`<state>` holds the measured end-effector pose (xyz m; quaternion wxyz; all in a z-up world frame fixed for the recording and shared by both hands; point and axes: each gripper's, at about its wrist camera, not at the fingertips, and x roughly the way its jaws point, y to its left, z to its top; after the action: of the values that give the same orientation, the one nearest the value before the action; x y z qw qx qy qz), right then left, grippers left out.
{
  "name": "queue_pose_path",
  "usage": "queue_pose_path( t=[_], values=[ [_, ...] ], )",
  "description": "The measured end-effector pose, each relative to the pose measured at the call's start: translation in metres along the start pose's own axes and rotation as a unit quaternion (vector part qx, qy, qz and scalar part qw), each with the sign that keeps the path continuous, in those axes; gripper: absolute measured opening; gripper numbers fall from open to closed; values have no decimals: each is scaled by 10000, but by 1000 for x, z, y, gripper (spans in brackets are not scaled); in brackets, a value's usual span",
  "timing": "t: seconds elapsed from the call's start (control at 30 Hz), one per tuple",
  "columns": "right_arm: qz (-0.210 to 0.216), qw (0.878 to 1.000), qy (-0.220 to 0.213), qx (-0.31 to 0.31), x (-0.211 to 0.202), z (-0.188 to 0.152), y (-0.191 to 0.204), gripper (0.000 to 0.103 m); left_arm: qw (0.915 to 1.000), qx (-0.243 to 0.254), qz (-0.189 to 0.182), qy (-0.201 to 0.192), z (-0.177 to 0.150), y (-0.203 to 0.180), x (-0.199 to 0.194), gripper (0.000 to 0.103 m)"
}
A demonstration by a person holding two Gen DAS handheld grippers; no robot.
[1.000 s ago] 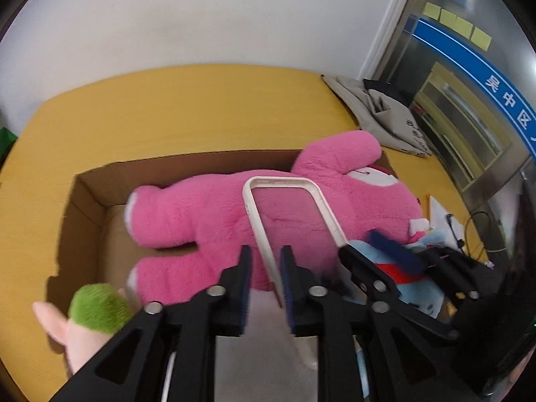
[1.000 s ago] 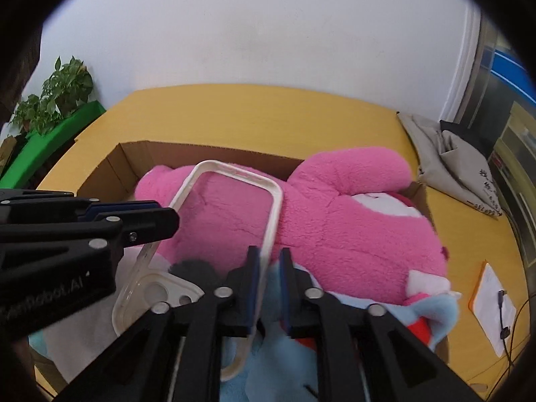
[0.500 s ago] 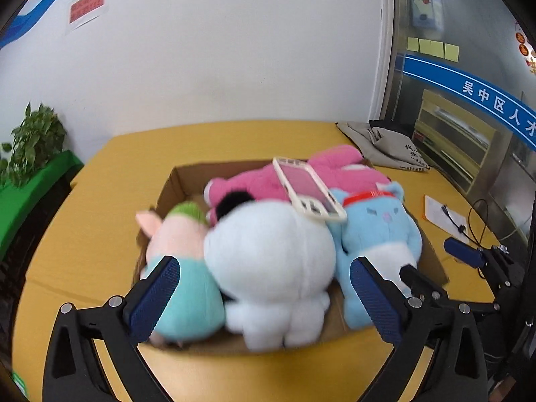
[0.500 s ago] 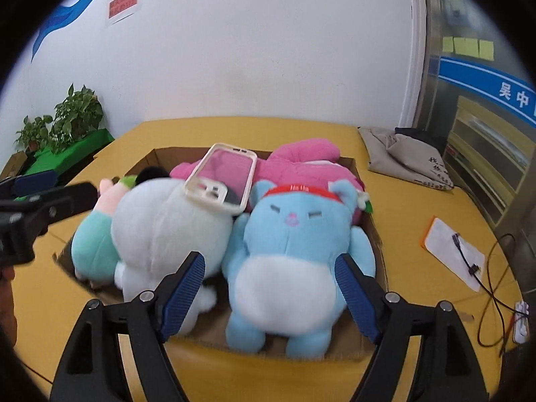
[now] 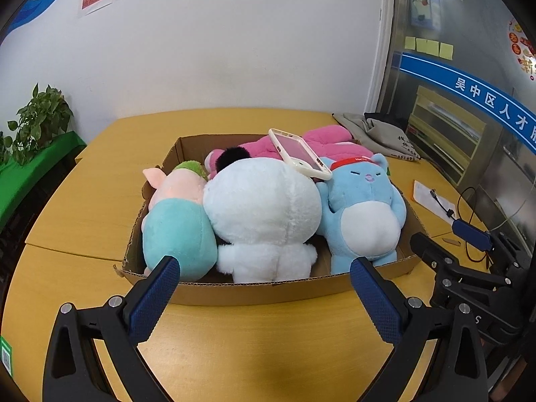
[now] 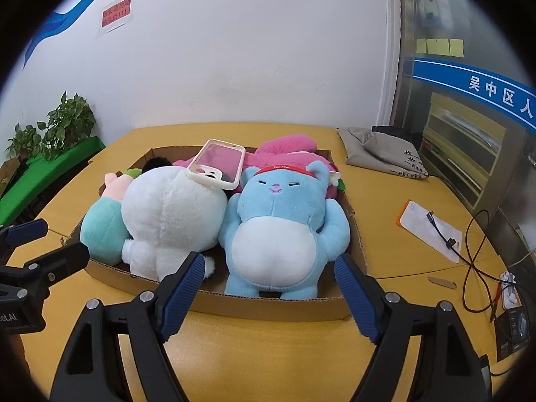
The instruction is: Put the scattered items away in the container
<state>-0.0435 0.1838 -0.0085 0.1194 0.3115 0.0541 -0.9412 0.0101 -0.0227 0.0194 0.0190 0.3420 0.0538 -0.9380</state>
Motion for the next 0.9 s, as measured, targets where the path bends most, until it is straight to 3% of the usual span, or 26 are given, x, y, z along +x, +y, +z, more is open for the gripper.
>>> queue_pose_path(
  t=[0.9],
  values=[
    [-8, 9999, 114, -110, 3, -4, 11, 80, 9999, -123, -64, -49, -3, 7, -1, 103]
  ],
)
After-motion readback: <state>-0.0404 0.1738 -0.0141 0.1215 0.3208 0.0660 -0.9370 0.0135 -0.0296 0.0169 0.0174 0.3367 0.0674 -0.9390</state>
